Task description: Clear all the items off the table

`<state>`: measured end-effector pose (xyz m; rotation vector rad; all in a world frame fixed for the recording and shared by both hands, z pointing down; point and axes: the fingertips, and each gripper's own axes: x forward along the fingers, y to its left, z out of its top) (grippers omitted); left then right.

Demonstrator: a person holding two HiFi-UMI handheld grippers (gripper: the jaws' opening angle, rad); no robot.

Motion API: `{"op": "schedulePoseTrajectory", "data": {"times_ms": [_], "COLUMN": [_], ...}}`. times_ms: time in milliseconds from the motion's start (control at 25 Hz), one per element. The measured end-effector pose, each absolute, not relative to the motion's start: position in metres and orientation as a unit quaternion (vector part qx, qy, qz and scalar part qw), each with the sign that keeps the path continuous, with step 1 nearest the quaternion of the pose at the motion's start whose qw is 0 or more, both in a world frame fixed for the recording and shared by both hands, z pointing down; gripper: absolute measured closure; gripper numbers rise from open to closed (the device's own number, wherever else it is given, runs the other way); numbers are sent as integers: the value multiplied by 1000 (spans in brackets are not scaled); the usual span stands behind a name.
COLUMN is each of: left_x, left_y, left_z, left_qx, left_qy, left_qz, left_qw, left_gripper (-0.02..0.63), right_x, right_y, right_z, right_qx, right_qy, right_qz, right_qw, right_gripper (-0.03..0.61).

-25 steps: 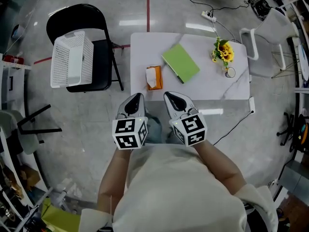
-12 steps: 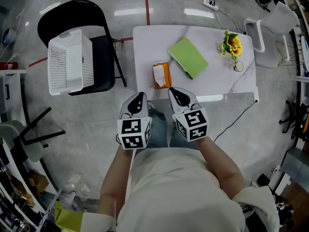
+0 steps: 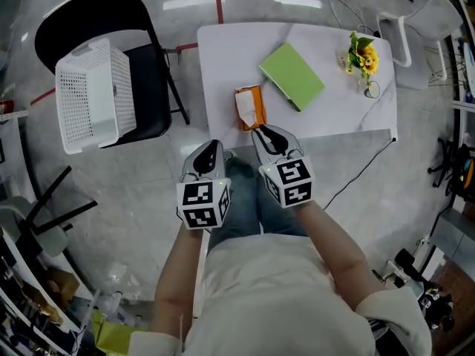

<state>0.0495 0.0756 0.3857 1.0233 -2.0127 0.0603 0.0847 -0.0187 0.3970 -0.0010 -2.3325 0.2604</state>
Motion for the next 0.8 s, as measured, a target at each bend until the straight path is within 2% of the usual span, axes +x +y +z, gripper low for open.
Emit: {"op": "schedulePoseTrajectory", "data": {"times_ms": [160, 520, 800], "left_x": [47, 42, 35], "left_y": [76, 79, 76], "left_z": [401, 438, 472], "left_qx": [412, 396, 393], "left_qy": [-801, -799, -791], "left_qz": [22, 15, 26], "left_qw": [433, 453, 467], "left_gripper": [604, 604, 604], "right_x": [79, 77, 77], "right_y": [-23, -33, -39], "right_z": [420, 487, 549], "right_qx": [8, 21, 35], "right_qy": [-911, -884, -859], "right_qz": [99, 90, 94], "right_qw": [401, 459, 502], "right_gripper": [475, 295, 221]}}
